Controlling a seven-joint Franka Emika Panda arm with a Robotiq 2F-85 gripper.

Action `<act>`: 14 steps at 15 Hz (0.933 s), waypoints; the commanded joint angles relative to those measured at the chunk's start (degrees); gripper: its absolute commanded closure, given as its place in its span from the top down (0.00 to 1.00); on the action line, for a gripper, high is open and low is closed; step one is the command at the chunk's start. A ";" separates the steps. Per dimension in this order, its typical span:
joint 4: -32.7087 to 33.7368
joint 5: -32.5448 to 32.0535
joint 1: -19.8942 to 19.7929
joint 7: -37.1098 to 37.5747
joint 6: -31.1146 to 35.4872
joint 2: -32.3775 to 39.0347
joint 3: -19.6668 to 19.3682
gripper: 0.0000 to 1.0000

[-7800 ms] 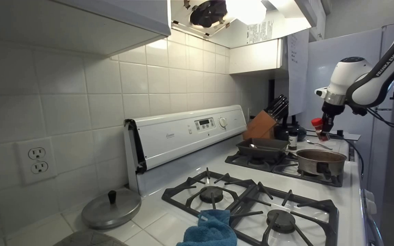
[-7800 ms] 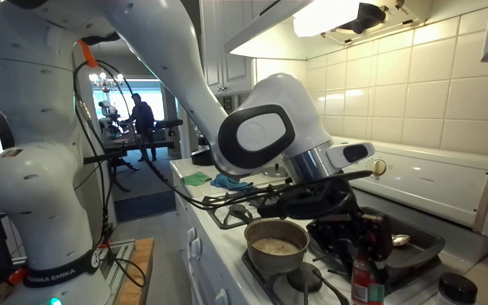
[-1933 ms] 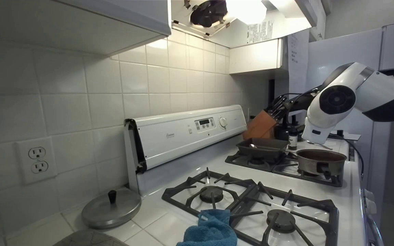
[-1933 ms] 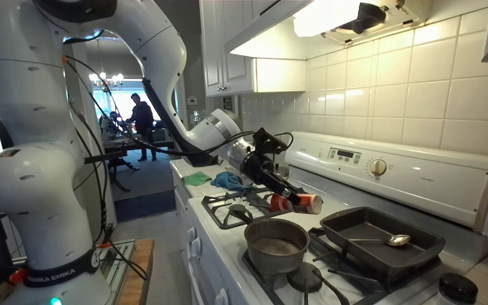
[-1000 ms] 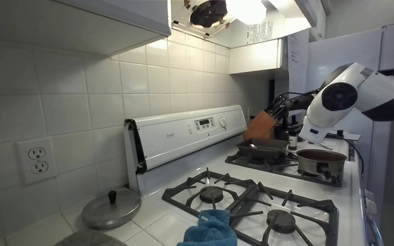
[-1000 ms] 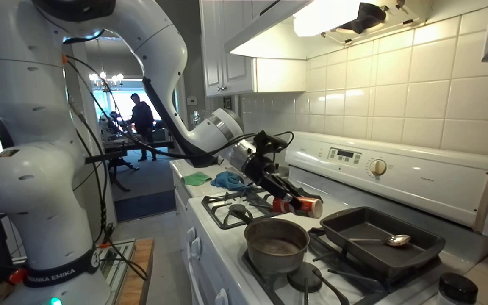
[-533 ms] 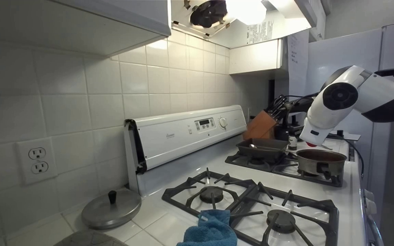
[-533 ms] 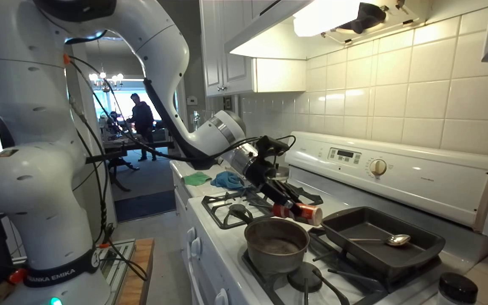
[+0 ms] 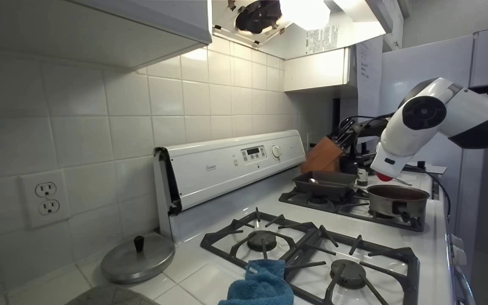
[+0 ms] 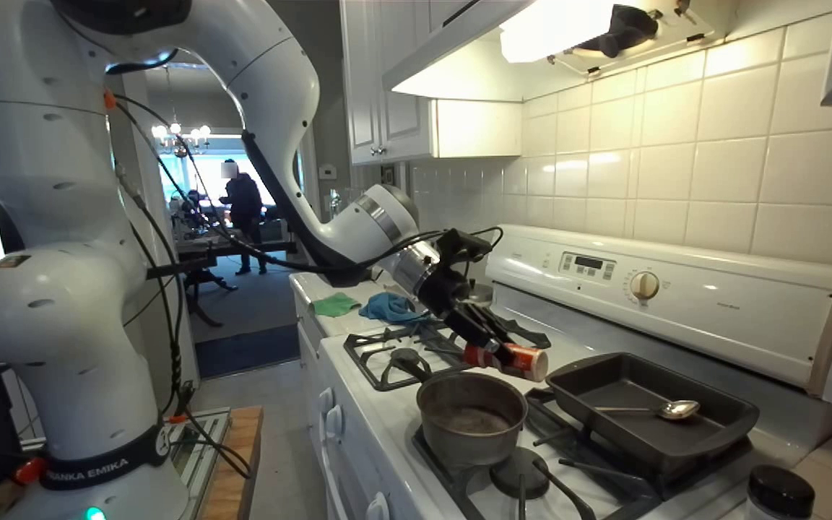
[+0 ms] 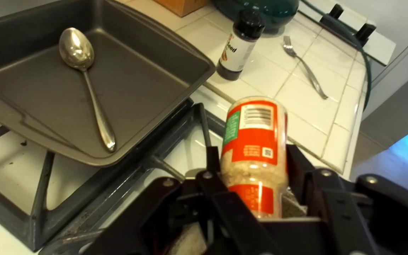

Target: Pour some of the contents of the orange bottle into the pot

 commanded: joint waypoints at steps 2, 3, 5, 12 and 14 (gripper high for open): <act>-1.39 1.49 -0.59 -1.33 3.74 -0.46 -0.54 0.23; -1.71 1.17 -0.57 -1.14 3.28 -0.76 -0.56 0.23; -2.45 0.73 -0.49 -0.74 2.70 -1.89 -0.50 0.23; -3.60 0.34 0.09 -0.03 0.83 -5.14 -0.09 0.23; -3.49 1.26 -0.47 -0.97 4.72 -4.99 -0.67 0.23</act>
